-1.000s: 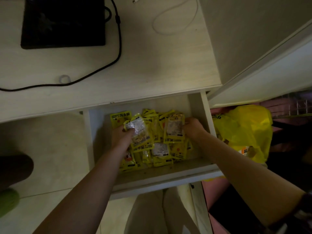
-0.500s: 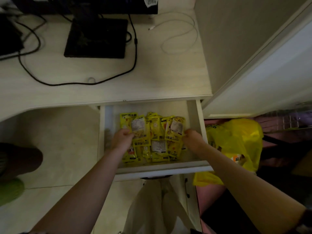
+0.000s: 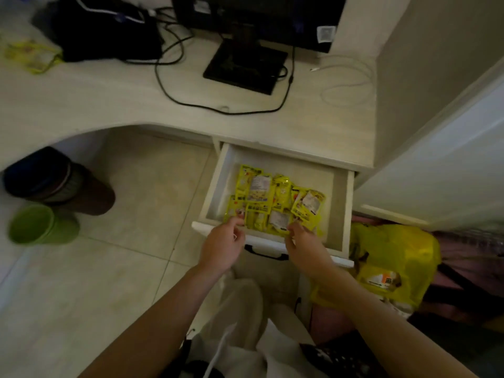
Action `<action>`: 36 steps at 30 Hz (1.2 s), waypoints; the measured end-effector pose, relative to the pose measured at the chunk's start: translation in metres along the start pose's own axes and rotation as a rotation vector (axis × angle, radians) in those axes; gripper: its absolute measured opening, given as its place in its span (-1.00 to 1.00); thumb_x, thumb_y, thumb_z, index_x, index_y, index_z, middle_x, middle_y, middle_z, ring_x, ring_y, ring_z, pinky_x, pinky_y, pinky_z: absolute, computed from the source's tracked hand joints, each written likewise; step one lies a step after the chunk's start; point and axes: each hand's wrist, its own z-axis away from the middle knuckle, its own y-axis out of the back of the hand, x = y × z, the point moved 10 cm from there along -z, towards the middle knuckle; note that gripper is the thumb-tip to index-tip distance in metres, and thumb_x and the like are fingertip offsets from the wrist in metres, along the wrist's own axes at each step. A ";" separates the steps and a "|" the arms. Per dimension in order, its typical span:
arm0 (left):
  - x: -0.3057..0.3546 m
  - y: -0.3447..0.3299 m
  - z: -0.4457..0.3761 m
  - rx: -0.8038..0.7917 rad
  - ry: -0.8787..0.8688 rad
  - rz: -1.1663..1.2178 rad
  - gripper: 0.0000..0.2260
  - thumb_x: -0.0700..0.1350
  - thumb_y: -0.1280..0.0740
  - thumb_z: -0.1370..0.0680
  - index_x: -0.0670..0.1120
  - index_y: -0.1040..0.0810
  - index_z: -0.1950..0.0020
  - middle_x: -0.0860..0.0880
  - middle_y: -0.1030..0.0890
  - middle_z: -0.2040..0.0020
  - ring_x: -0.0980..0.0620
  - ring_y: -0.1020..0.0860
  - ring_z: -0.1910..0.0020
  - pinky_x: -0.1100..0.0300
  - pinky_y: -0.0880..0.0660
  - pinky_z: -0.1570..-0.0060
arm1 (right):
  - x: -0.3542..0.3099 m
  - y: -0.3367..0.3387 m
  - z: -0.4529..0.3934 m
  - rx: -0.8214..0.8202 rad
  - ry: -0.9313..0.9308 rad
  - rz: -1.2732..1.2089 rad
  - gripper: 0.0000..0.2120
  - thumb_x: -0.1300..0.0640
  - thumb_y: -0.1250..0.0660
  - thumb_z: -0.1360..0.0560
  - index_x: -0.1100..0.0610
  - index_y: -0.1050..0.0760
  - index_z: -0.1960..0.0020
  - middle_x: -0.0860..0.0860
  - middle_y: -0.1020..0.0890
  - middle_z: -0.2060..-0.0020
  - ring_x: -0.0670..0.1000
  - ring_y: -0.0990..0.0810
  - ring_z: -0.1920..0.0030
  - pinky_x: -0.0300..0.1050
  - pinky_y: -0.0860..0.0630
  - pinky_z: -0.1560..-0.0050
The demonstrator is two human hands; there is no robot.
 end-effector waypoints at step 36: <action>-0.420 0.268 0.246 0.497 0.569 0.088 -0.80 -0.06 -0.21 -0.60 -0.03 -0.48 -0.20 0.03 -0.60 0.10 0.03 -0.56 0.13 0.11 -0.55 0.12 | -0.444 -0.304 0.070 -0.311 0.638 0.404 -0.60 0.11 -0.07 -0.61 0.17 -0.24 -0.43 0.12 -0.46 -0.29 0.09 -0.44 -0.27 -0.07 -0.44 -0.24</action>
